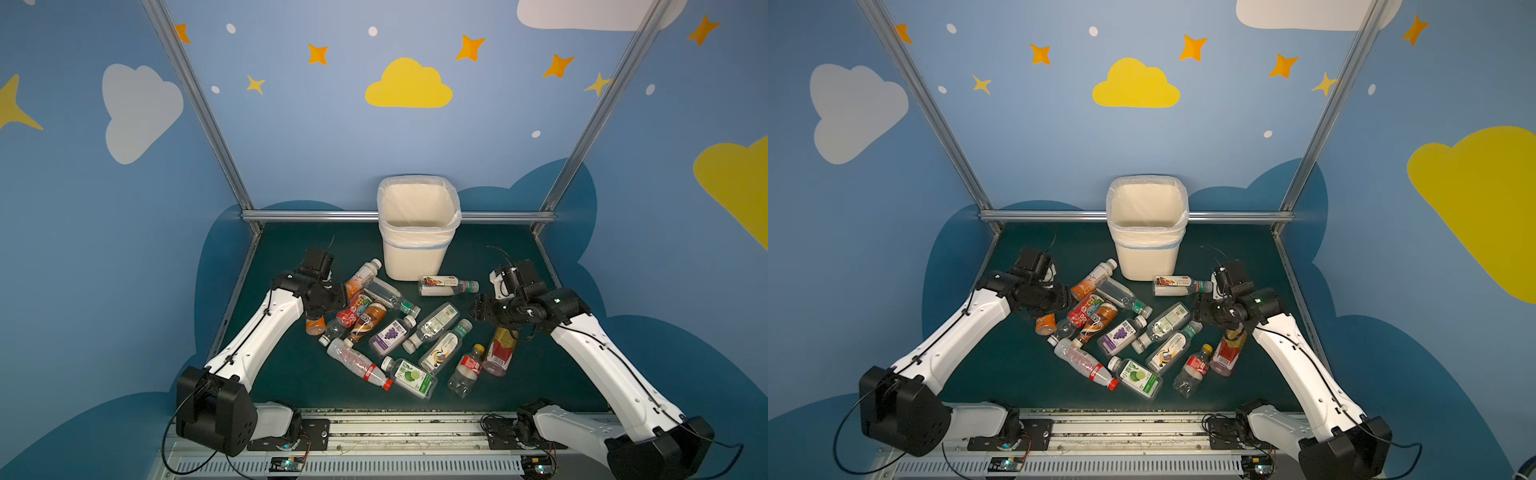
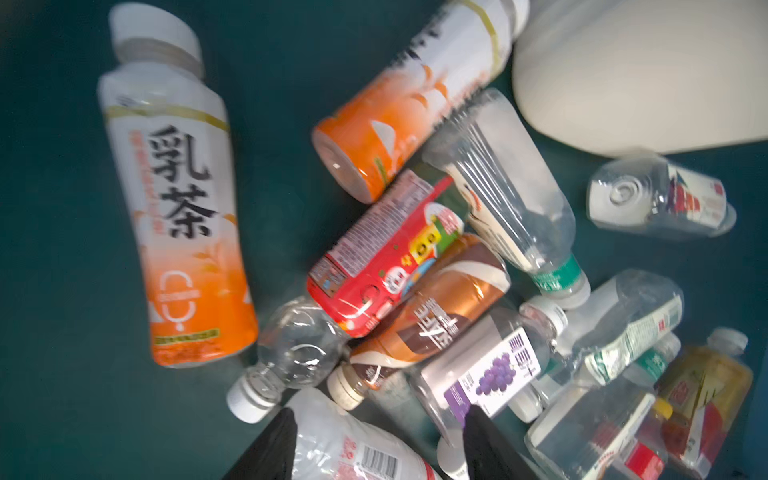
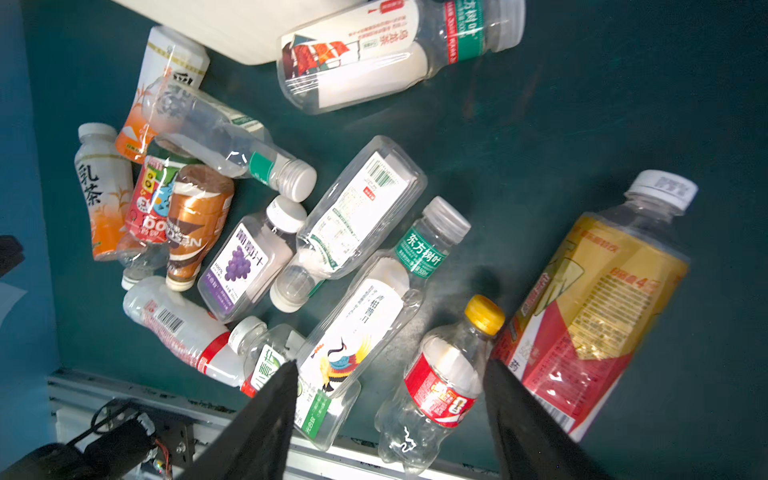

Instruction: Throw the plastic bottles in the bin

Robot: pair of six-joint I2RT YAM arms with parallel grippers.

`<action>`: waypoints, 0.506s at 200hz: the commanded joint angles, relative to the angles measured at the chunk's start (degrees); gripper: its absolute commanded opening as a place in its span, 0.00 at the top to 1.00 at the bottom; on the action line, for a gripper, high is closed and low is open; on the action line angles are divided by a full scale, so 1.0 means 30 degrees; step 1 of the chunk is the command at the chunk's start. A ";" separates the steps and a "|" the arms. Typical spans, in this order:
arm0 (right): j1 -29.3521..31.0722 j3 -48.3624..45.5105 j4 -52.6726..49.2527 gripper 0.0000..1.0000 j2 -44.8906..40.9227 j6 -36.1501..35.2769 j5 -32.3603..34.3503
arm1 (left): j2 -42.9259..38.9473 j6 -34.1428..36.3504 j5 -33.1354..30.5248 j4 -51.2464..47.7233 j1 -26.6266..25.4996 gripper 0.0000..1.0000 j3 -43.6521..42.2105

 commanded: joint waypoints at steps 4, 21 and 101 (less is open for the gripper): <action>0.0203 -0.0725 0.0294 0.29 0.0203 0.0176 -0.1235 | -0.0711 -0.0457 -0.1103 0.0151 -0.1416 0.36 -0.0578; 0.0346 -0.1138 0.0713 0.32 0.0221 0.0341 -0.1758 | -0.0383 -0.0109 -0.1505 -0.0027 -0.2310 0.37 -0.0469; 0.0769 -0.2164 0.0764 0.33 -0.0063 -0.0114 -0.2063 | 0.2503 0.0729 -0.2542 -0.0052 -0.3899 0.35 0.0791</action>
